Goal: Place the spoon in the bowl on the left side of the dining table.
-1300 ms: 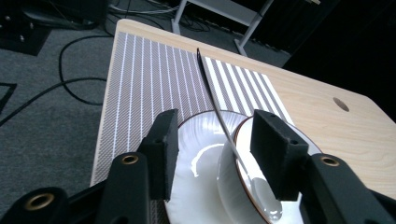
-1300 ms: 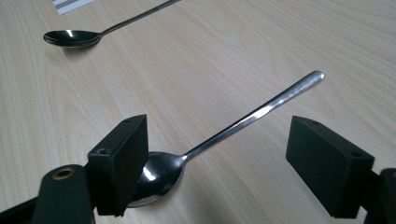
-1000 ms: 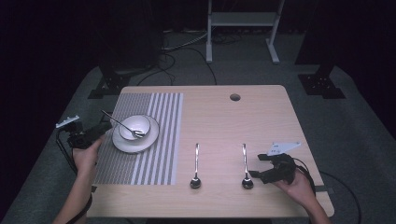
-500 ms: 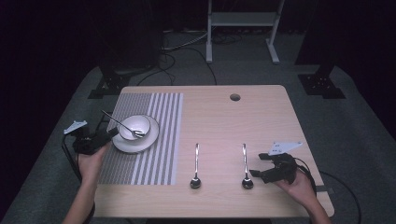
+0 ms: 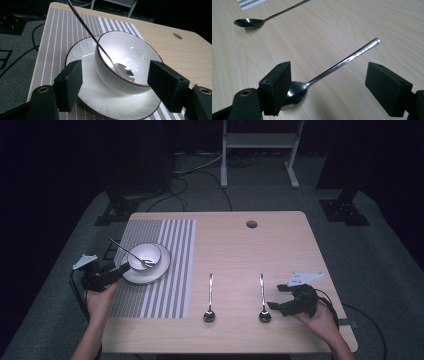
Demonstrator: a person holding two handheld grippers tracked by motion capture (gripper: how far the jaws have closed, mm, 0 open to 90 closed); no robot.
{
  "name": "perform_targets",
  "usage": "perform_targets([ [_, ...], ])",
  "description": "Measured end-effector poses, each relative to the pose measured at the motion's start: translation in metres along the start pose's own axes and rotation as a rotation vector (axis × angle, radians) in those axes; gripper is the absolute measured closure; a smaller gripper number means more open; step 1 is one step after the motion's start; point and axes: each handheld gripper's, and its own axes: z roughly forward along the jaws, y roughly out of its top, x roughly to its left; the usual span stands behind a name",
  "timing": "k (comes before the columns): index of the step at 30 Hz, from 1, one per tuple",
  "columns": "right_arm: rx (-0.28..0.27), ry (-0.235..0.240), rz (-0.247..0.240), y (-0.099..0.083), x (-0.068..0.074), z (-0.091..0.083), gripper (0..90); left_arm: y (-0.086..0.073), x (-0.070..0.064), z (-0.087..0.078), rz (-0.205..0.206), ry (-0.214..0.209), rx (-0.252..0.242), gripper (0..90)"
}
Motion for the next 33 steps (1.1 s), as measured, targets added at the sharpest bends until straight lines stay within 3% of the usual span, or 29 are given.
perform_targets([
  [9, 0.003, 0.000, 0.002, 0.001, 0.000, 0.001, 19.8, -0.003, -0.020, -0.002, 0.067, -0.030, 0.006, 22.9],
  [18, 0.003, -0.001, 0.006, 0.000, -0.001, 0.000, 19.6, -0.005, -0.034, 0.003, 0.074, -0.066, 0.017, 19.8],
  [33, 0.003, -0.003, 0.003, 0.000, -0.001, 0.000, 19.6, -0.006, -0.058, 0.009, 0.131, -0.118, 0.031, 18.3],
])
